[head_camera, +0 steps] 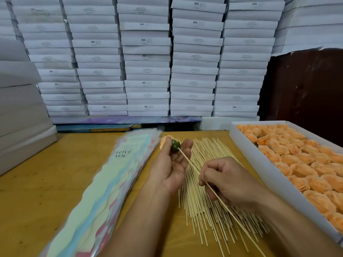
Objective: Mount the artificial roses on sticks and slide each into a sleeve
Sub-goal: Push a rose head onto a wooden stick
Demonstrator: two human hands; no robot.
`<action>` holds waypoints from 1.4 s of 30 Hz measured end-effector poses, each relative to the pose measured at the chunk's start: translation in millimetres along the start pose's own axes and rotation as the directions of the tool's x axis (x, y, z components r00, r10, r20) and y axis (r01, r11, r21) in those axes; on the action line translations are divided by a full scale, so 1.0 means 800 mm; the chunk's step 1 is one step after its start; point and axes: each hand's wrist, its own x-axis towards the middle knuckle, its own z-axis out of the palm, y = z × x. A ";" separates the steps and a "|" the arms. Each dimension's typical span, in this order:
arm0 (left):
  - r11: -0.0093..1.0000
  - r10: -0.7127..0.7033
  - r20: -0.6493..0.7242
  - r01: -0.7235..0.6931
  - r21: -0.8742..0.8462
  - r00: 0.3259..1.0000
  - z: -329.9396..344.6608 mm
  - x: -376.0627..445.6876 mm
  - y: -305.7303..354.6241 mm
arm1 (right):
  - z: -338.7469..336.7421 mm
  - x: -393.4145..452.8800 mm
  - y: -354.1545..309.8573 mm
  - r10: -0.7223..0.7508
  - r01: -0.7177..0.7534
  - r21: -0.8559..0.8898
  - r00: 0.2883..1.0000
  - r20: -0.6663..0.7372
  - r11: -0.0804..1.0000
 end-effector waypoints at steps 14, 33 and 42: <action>1.000 0.016 0.001 -0.016 0.006 1.000 0.002 -0.007 0.000 | -0.002 -0.002 -0.003 0.021 -0.021 -0.021 1.000 -0.006 1.000; 0.999 0.018 0.011 -0.018 0.044 1.000 0.004 -0.009 0.000 | -0.001 -0.005 -0.007 0.011 -0.012 -0.029 1.000 -0.013 1.000; 0.998 0.023 0.020 -0.025 0.066 1.000 0.005 -0.011 0.000 | -0.001 -0.006 -0.008 0.019 -0.019 -0.031 1.000 -0.009 0.999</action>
